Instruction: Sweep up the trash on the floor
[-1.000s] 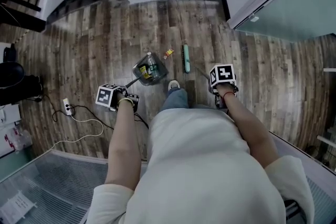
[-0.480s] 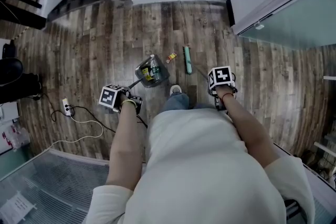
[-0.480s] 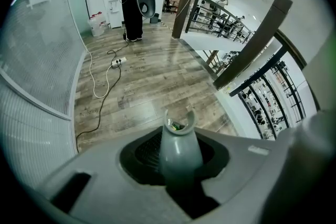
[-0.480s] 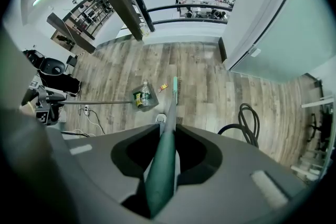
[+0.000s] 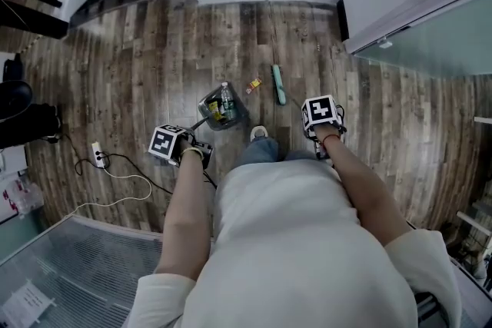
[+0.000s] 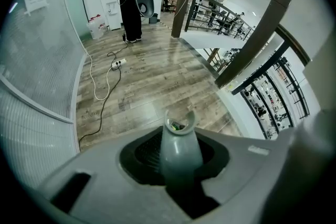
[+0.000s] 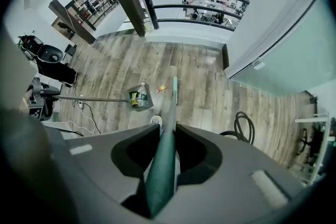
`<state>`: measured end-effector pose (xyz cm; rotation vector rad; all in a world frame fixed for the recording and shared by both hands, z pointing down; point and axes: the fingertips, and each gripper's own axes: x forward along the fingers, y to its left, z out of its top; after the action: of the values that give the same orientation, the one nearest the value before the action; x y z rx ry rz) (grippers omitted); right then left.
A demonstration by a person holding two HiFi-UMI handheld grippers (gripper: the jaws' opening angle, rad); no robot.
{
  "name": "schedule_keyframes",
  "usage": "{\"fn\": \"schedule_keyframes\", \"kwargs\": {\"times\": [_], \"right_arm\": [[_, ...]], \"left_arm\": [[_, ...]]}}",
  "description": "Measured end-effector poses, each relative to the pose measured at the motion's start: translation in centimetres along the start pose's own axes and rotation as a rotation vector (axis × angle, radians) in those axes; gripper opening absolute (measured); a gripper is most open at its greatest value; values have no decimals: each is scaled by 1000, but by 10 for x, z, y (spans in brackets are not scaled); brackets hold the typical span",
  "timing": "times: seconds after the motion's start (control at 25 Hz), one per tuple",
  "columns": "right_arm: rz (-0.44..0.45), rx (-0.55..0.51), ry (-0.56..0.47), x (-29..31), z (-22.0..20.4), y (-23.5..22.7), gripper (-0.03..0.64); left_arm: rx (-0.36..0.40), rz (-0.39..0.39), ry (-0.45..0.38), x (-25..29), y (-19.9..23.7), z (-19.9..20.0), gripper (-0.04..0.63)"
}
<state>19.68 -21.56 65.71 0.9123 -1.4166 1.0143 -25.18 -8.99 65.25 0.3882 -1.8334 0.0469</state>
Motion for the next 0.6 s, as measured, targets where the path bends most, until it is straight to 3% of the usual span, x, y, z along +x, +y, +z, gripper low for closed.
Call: {"fn": "schedule_keyframes", "kwargs": {"times": [0.32, 0.6], "right_arm": [[-5, -47, 60, 14, 5, 10, 97], [-7, -105, 82, 24, 1, 24, 97]], "left_arm": [[2, 13, 7, 9, -3, 1, 87], [51, 7, 22, 13, -14, 7, 87]]}}
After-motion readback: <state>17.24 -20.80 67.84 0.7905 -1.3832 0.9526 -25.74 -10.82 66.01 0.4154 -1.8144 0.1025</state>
